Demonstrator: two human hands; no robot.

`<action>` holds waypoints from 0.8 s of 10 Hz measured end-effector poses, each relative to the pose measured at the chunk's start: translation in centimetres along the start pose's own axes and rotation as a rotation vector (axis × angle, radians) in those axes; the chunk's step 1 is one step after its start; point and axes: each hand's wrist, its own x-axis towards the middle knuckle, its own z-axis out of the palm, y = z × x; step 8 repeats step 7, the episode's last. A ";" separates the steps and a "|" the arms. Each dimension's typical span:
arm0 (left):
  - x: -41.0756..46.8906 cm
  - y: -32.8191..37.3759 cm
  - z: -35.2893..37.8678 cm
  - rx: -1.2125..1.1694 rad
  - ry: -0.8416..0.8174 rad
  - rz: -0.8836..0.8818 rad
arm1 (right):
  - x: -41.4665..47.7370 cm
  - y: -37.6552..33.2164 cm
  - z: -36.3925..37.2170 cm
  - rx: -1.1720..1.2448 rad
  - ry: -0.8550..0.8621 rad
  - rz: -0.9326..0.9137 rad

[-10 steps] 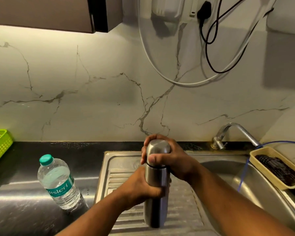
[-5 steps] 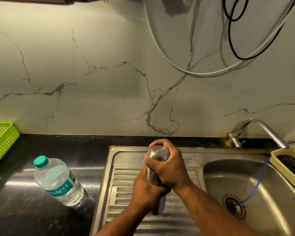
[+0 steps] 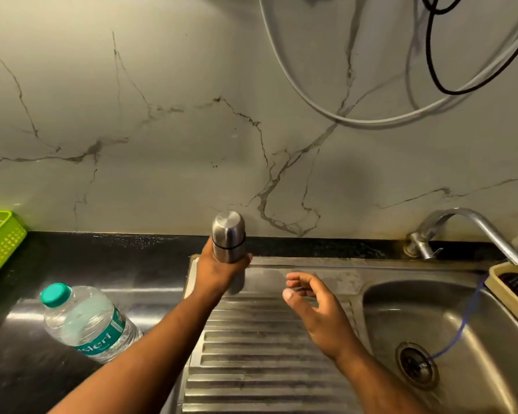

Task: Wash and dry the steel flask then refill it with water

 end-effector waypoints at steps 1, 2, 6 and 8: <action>2.0 -1.4 -0.4 0.001 0.002 -0.019 | 0.2 1.3 -0.2 0.024 0.025 0.026; 3.0 -2.6 -0.5 0.022 -0.039 -0.013 | 0.5 1.8 -0.1 0.025 0.040 0.034; 2.7 -3.9 -1.0 0.104 -0.138 -0.051 | 1.6 2.4 0.8 -0.003 0.033 0.059; 1.4 -4.0 -1.7 0.118 -0.116 -0.013 | 1.7 2.0 1.0 -0.018 0.037 0.050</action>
